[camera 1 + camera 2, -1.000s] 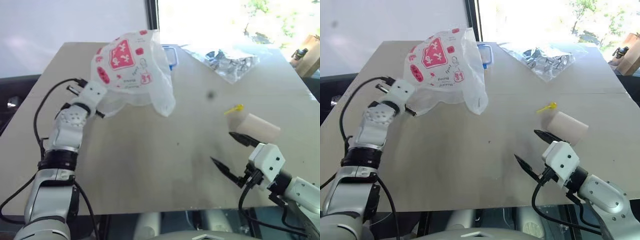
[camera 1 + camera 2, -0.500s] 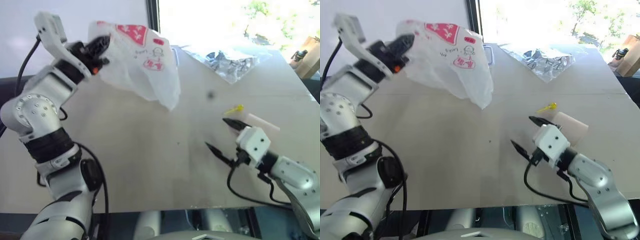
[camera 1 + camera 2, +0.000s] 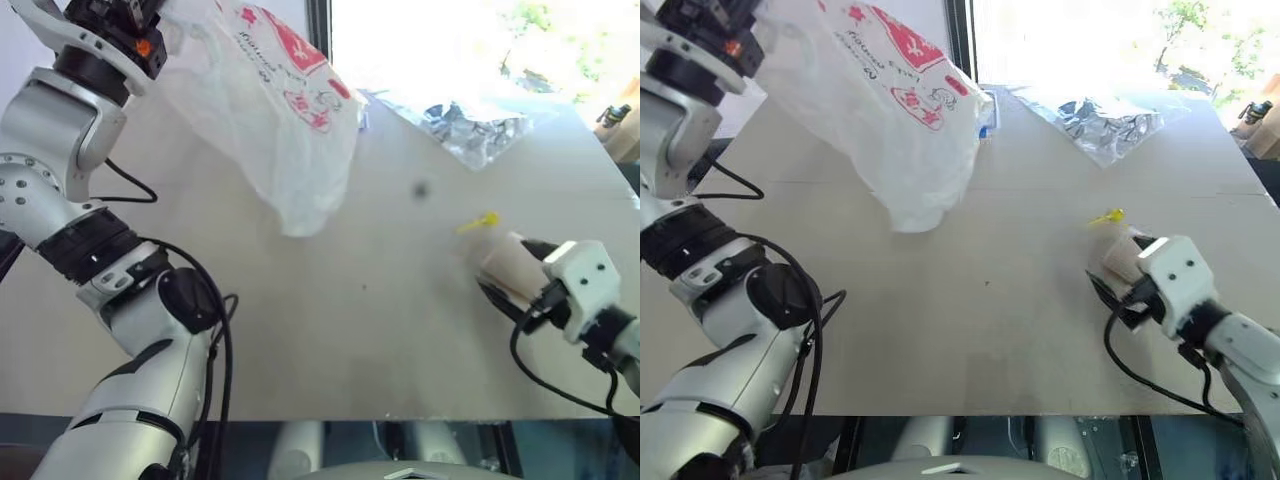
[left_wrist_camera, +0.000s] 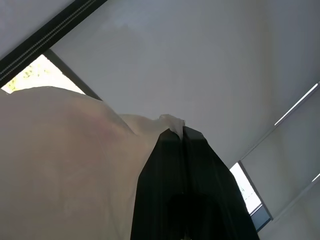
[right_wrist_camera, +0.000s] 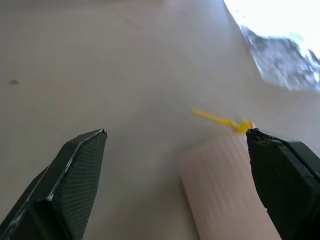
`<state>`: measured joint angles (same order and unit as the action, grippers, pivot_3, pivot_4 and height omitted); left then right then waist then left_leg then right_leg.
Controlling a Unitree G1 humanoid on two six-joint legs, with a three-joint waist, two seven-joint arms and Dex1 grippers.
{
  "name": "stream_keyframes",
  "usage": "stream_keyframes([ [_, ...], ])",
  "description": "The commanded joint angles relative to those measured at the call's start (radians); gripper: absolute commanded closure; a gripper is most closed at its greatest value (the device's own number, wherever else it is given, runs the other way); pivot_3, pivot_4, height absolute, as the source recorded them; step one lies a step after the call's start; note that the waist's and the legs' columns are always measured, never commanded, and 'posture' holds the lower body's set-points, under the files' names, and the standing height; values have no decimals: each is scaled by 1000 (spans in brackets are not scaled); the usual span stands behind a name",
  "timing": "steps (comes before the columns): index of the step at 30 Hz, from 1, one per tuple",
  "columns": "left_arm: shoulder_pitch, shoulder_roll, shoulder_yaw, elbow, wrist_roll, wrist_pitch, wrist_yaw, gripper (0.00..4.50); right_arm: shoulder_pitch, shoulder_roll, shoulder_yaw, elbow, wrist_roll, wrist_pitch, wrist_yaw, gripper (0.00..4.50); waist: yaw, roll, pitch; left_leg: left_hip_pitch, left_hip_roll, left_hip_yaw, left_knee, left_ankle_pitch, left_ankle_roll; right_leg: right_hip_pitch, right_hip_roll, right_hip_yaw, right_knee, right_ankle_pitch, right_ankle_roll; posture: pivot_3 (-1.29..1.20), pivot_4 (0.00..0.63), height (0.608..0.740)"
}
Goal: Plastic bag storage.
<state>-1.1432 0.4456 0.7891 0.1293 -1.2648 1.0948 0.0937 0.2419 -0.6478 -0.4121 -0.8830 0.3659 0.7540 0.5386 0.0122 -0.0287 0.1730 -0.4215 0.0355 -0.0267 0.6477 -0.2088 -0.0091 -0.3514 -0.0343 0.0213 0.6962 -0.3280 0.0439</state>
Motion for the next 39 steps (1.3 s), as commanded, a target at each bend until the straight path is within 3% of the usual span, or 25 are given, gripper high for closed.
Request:
stream_keyframes([
  [1, 63, 31, -125, -39, 36, 18, -75, 4449, 67, 35, -140, 19, 31, 81, -29, 0, -3, 1, 0, 1, 0, 0, 0, 0, 0, 0, 0, 1, 0, 0, 0, 0, 150, 740],
  [3, 116, 38, -177, -60, 56, 20, -101, 4449, 68, 73, -183, 35, 78, 146, -53, 0, -4, 1, 0, 7, 0, 2, -3, 0, 0, 5, 1, 2, -1, 0, 0, 0, 150, 740],
  [9, 147, 56, -258, -67, 107, -26, -151, 4449, -15, 110, -191, 148, 126, 238, -117, 0, -11, 1, 0, 7, 0, 2, -4, 1, -1, 4, 1, 2, 0, 0, 0, 0, 150, 740],
  [14, 61, 62, -311, -31, 121, -33, -195, 4449, -124, 131, -167, 225, 182, 221, -118, 0, -15, 2, 1, 6, -2, 1, -5, -1, 1, 3, 1, 2, -1, 0, 0, 0, 150, 740],
  [19, -15, 101, -271, 100, 192, -116, -173, 4449, -172, 145, -151, 240, 220, 234, -139, 0, -18, 3, 1, 5, -4, 1, -5, -1, 1, 3, 0, 1, -2, 0, 0, 0, 150, 740],
  [26, 407, 286, -445, 3, 439, -186, -424, 4449, -181, 163, -126, 240, 267, 257, -170, 0, -44, 9, -1, 5, -2, 8, -13, 1, -2, -4, 0, 10, -1, -1, 1, 0, 150, 740],
  [27, 450, 300, -461, -25, 455, -187, -447, 4500, -182, 164, -125, 240, 272, 255, -173, 528, -43, 7, 0, 5, 0, 9, -14, 1, -2, -6, 0, 10, -1, -1, 1, 0, 150, 740],
  [28, 484, 306, -466, -61, 451, -178, -469, 4500, -188, 168, -126, 243, 279, 256, -179, 751, -41, 5, 1, 3, 1, 9, -14, 1, -2, -7, 0, 11, -1, -1, 1, 0, 150, 740],
  [32, 556, 310, -473, -165, 425, -107, -511, 4500, -212, 170, -117, 249, 313, 256, -187, 2667, -22, 3, 2, -6, 1, 7, -10, 1, -2, -12, -1, 7, -1, -1, 1, 0, 150, 740],
  [36, 539, 259, -447, -246, 336, 17, -465, 4500, -256, 189, -143, 205, 477, 301, -187, 4465, -20, 4, 2, -6, 1, 5, -9, -1, 2, -12, -1, 6, -1, -1, 1, 0, 150, 740],
  [39, 462, 164, -401, -260, 247, 103, -348, 4500, -297, 178, -144, 132, 669, 326, -216, 4465, -22, 4, 2, -7, 1, 3, -9, -1, 3, -12, -1, 4, 0, -1, 1, 0, 150, 740],
])
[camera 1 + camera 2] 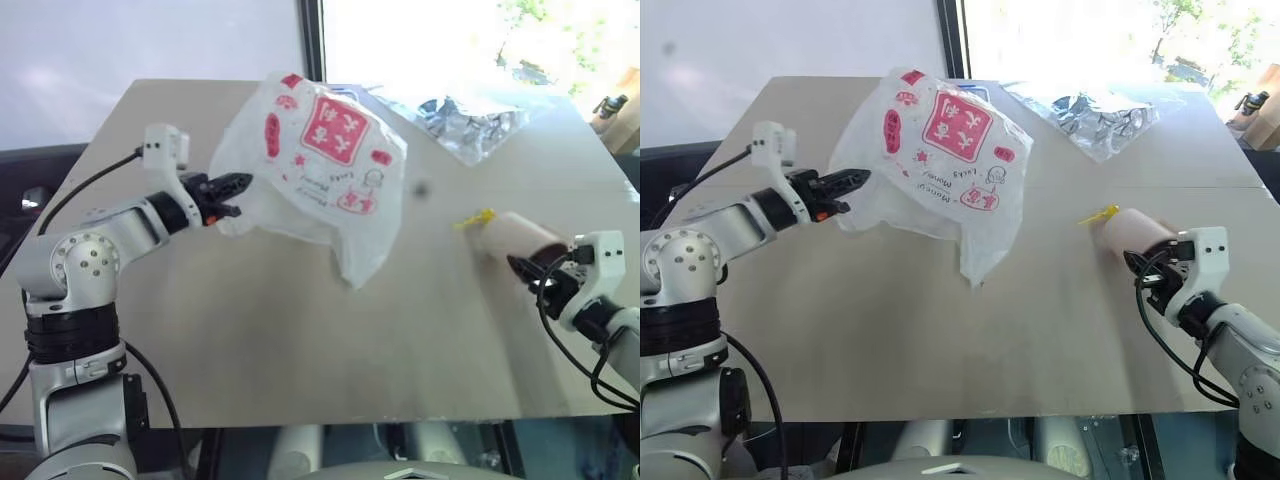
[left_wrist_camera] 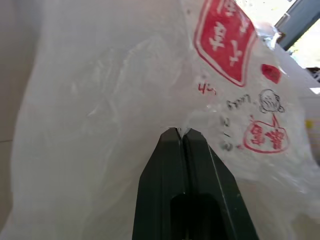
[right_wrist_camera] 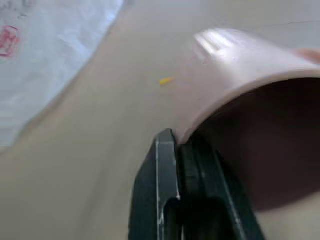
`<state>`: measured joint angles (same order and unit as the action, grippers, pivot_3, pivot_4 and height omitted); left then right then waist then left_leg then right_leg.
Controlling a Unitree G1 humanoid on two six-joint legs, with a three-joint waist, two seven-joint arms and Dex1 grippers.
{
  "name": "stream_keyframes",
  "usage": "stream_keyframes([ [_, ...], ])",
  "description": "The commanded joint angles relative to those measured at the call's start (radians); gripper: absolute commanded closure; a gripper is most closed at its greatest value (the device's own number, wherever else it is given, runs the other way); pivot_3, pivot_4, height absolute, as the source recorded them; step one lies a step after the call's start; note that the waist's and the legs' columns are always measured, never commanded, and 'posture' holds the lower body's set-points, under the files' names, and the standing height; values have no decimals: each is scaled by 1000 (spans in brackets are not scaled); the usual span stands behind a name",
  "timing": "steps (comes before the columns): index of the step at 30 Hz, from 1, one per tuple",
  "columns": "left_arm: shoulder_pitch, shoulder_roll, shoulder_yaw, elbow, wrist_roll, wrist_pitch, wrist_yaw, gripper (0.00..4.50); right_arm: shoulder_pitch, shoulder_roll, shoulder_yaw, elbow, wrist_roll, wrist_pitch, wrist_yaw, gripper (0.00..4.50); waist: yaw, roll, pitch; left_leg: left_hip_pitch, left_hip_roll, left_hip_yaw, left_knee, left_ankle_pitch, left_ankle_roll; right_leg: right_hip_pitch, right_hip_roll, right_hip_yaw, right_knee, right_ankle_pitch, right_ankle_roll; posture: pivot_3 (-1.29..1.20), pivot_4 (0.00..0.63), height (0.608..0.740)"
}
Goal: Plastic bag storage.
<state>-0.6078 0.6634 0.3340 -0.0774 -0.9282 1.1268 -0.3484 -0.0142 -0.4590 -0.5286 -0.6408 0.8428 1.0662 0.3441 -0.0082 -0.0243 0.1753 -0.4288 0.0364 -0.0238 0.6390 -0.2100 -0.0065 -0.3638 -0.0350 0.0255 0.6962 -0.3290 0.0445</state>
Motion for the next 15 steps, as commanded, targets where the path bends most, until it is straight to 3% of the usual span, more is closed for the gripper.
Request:
stream_keyframes([
  [1, -104, -91, 65, -52, -108, 90, 142, 4500, -65, -17, -18, -133, 286, 8, -52, 4465, -3, 0, 0, -1, 0, -2, 1, 0, 0, 0, 0, -1, 0, 0, 0, 0, 150, 740],
  [6, -191, -221, 65, -54, -126, 114, 281, 4500, -230, -99, 113, -174, 691, -86, -256, 4465, -10, 0, 0, -2, 0, -1, 3, 0, 0, 0, 1, 0, 0, 0, 0, 0, 150, 740],
  [11, -260, -294, 100, 0, -163, 96, 337, 4500, -395, -121, 328, -110, 760, -104, -304, 4465, -8, 0, 0, -3, 0, -2, 4, 0, 0, 0, 2, -2, 0, 0, 0, 0, 150, 740],
  [15, -346, -316, 172, 72, -273, 93, 354, 4500, -552, -43, 545, 98, 597, -61, -195, 4465, -9, 0, 0, -3, 0, -2, 6, 0, 0, 0, 2, -2, 0, 0, 0, 0, 150, 740],
])
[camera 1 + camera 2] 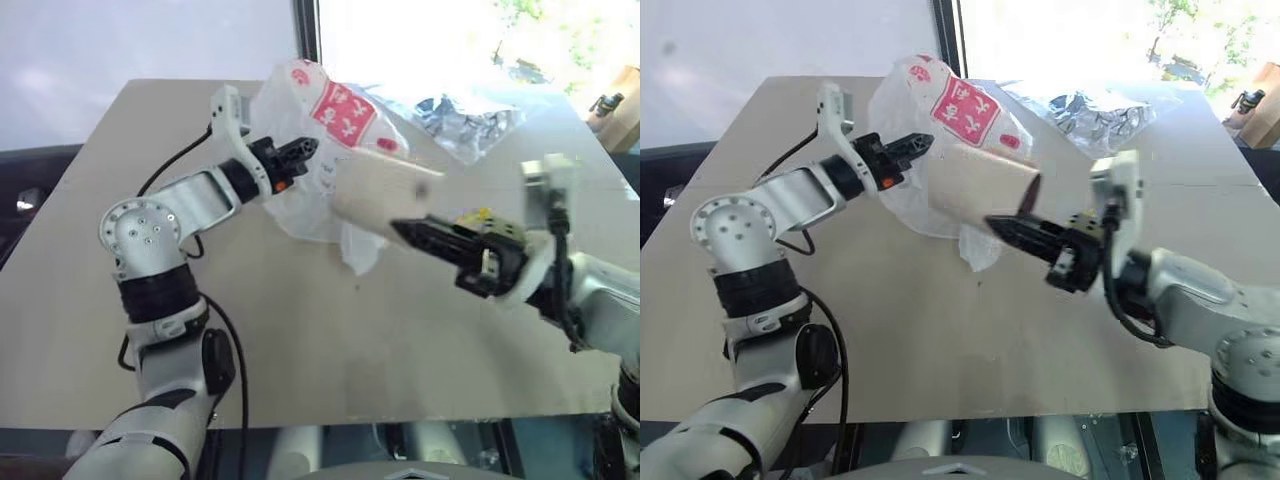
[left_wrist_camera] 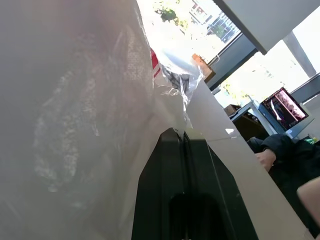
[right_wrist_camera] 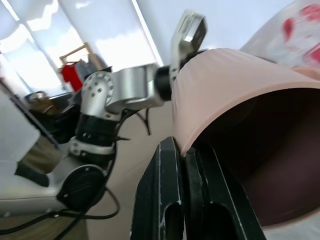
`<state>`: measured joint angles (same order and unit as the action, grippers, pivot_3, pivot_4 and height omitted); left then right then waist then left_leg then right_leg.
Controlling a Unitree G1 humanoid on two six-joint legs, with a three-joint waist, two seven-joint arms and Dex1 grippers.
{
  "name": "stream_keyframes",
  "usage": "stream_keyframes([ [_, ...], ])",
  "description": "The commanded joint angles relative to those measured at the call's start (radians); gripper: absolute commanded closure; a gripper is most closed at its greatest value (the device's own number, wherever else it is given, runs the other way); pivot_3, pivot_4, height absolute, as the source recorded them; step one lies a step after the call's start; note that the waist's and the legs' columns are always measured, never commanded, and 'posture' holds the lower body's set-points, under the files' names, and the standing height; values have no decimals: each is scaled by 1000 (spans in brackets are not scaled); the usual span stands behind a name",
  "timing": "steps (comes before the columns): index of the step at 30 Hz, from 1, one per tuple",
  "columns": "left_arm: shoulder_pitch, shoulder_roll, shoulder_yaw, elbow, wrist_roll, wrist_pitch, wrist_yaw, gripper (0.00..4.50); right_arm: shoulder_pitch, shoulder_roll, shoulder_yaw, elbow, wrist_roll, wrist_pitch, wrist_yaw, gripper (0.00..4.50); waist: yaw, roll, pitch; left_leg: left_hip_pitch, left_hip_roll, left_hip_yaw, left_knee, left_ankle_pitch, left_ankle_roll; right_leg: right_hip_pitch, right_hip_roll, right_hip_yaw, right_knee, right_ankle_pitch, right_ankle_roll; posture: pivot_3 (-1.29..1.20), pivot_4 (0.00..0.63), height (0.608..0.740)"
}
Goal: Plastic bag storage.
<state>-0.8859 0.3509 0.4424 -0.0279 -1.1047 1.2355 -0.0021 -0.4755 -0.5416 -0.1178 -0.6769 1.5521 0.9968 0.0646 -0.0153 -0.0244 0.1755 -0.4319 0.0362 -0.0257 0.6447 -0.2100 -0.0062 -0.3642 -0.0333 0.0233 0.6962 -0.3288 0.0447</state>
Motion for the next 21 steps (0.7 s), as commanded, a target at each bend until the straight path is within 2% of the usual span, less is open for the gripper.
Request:
stream_keyframes([
  [1, -75, -2, 72, 32, -111, -14, 11, 4500, -111, 48, 168, 173, -153, 13, 110, 4465, -3, 0, 0, 0, 0, 0, 1, 0, 0, 0, 0, 0, 0, 0, 0, 0, 150, 740],
  [5, -87, 25, 112, 58, -198, -2, 30, 4500, -183, 138, 285, 341, -327, -11, 166, 4465, -1, 0, 0, 0, 0, 0, 1, 2, -4, 0, 0, 0, 0, 0, 0, 0, 150, 740],
  [7, -73, 47, 120, 47, -250, 15, 44, 4500, -197, 179, 299, 390, -394, -17, 152, 4465, -1, 0, 0, -2, 0, 0, 1, 3, -4, -2, 0, 0, 1, 0, 0, 0, 150, 740],
  [11, -23, 87, 116, 20, -331, 19, 72, 4500, -211, 256, 256, 450, -456, -27, 119, 4465, 1, 0, 0, -4, 1, 1, 0, 3, -5, -4, -1, 1, 0, 0, 0, 0, 150, 740],
  [17, 64, 139, 88, -13, -438, 18, 115, 4500, -243, 370, 170, 548, -616, -95, -51, 4465, 2, 0, 0, -3, 1, 0, 1, 3, -5, -5, -1, 1, 3, 0, 0, 0, 150, 740],
  [21, 128, 152, 43, -44, -557, 0, 172, 4500, -256, 430, 107, 549, -661, -144, -89, 4465, 4, 0, 0, -4, 0, 1, 0, 3, -5, -6, -1, 1, 3, 0, 0, 0, 150, 740],
])
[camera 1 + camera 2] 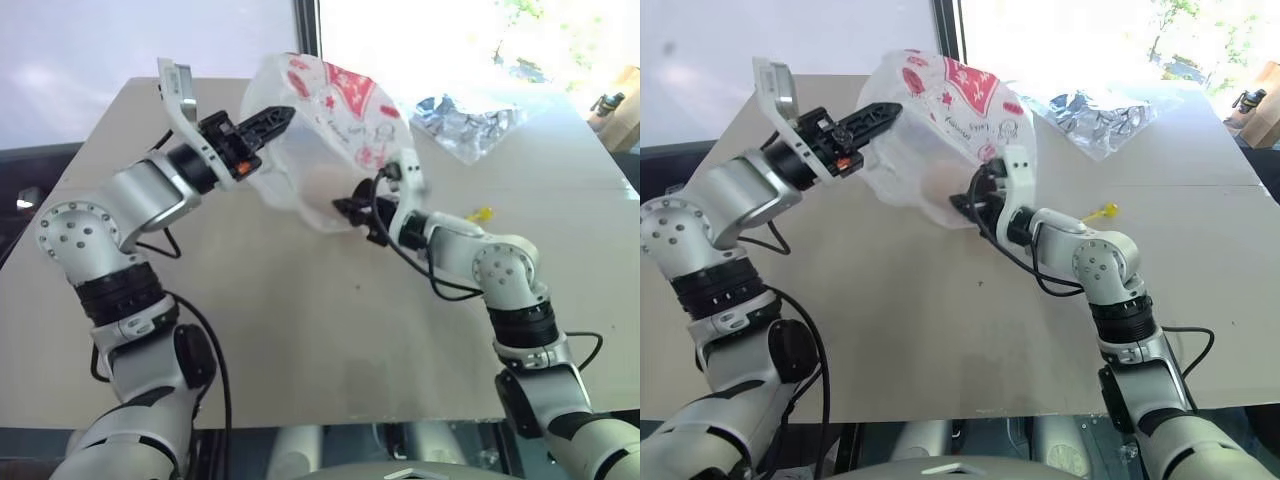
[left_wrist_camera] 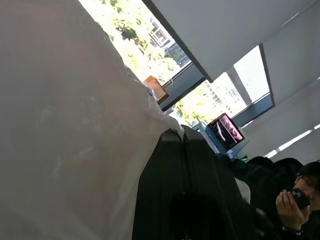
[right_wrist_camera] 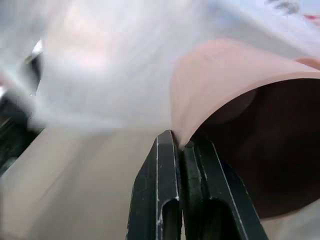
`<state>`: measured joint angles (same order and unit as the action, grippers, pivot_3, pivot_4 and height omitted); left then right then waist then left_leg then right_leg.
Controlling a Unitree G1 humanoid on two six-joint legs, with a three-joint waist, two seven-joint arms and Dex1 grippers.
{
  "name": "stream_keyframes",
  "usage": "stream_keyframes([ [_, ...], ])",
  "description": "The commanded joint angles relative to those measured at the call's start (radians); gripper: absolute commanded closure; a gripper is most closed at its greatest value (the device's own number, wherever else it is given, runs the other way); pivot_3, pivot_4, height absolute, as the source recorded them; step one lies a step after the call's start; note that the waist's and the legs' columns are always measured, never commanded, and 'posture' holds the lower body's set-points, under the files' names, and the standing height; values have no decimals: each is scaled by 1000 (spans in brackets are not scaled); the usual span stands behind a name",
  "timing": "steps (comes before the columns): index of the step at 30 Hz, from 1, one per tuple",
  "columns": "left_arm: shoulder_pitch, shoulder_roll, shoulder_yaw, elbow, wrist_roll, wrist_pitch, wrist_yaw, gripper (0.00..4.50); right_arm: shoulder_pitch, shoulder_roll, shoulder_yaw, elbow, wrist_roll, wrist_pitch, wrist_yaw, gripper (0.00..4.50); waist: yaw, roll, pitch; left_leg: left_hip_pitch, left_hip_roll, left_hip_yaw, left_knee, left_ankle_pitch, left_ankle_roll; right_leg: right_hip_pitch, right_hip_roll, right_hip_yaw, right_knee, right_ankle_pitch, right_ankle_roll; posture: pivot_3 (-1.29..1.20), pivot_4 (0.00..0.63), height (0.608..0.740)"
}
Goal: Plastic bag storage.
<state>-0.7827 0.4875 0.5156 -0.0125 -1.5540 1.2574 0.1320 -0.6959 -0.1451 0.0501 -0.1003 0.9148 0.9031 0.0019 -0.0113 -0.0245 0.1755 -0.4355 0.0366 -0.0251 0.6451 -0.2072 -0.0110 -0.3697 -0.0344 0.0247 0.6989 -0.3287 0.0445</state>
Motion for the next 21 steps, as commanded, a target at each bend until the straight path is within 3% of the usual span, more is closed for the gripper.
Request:
stream_keyframes([
  [1, 43, 15, -48, -69, -149, -31, 60, 4500, -40, 40, -58, -29, -45, -63, -19, 4465, -1, 0, 0, 0, 0, 0, 0, 0, 0, 0, 0, 0, -1, 0, 0, 0, 150, 740],
  [8, 130, 72, -192, -161, -414, -101, 109, 4500, -71, 72, -68, -68, -73, -54, 35, 4465, -4, 0, 0, 0, 1, 1, -2, 0, 0, -2, 0, 2, 0, 0, 0, 0, 150, 740],
  [15, 123, 73, -177, -164, -418, -84, -65, 4500, -97, -5, -110, -187, -26, 39, 57, 4465, -2, 0, 0, 0, 0, 2, -2, 0, 0, -2, 1, 2, -1, 0, 0, 0, 150, 740],
  [21, 186, 74, -184, -185, -418, -106, -79, 4500, -95, -33, -10, -114, -214, -47, 75, 4465, -7, 0, 0, 1, 0, 3, -4, 0, 0, -2, 2, 3, 0, 0, 0, 0, 150, 740],
])
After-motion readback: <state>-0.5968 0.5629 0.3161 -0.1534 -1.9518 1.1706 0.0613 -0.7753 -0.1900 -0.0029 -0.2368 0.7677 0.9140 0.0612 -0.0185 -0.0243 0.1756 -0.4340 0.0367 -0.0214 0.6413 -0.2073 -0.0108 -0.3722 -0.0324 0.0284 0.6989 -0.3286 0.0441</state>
